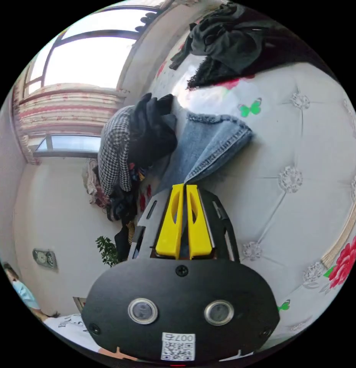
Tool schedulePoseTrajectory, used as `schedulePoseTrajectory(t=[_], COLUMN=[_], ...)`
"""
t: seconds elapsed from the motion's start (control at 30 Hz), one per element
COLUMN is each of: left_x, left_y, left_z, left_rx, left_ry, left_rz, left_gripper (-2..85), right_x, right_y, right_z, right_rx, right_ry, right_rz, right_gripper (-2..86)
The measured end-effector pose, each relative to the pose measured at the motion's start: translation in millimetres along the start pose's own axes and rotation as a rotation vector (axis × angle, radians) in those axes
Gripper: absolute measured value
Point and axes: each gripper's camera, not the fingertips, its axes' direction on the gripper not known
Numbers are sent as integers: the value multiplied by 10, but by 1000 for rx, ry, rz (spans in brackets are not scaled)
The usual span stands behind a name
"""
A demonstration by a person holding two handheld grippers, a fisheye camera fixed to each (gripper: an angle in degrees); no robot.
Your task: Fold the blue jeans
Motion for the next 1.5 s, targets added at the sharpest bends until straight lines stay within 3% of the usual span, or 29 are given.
schedulePoseTrajectory(t=[0.13, 0.37, 0.5, 0.57, 0.63, 0.77, 0.83, 0.93, 1.0, 1.03, 1.1, 1.2, 1.27, 1.4, 1.5], left_x=[48, 59, -201, -284, -285, -226, -22, 310, 505, 671, 771, 705, 646, 450, 214], left_y=[301, 1023, 1395, 1426, 1150, 588, 452, 500, 559, 590, 559, 514, 548, 566, 175], left_z=[-888, -2232, -3298, -3505, -3291, -2070, -1049, -113, 158, 110, -129, -1071, -1698, -2842, -3027], left_rx=[143, 445, 982, 1081, 934, 482, 155, -140, -224, -232, -208, 11, 158, 477, 611], left_ry=[64, 232, 545, 405, 219, 321, 304, 158, 36, -38, -37, 184, 238, 101, 0], left_rz=[185, 329, 398, 337, 290, 255, 224, 282, 355, 483, 533, 565, 595, 595, 448], left_gripper=[8, -5, -7, -5, 13, 124, 169, 158, 111, 63, 49, 45, 44, 47, 54], right_x=[-741, -1408, -1607, -1822, -2144, -2312, -2162, -1905, -1831, -1826, -1867, -2070, -2233, -2627, -2907], right_y=[118, 1054, 1443, 1507, 1586, 1866, 2041, 2181, 2245, 2271, 2289, 2304, 2319, 2224, 1999], right_z=[-897, -2727, -3405, -3521, -3406, -3055, -2931, -2957, -3007, -3041, -3098, -3225, -3306, -3406, -3138], right_rx=[102, 407, 557, 548, 457, 367, 374, 417, 440, 446, 451, 450, 470, 546, 559], right_ry=[-248, -339, -465, -445, -331, -244, -277, -350, -354, -337, -307, -273, -281, -393, -421], right_rz=[-255, -473, -498, -565, -635, -707, -659, -572, -542, -532, -527, -566, -610, -724, -796], right_gripper=[-1, -2, -2, -2, -2, -2, -2, -2, -2, -2, -2, -2, -2, -1, 2])
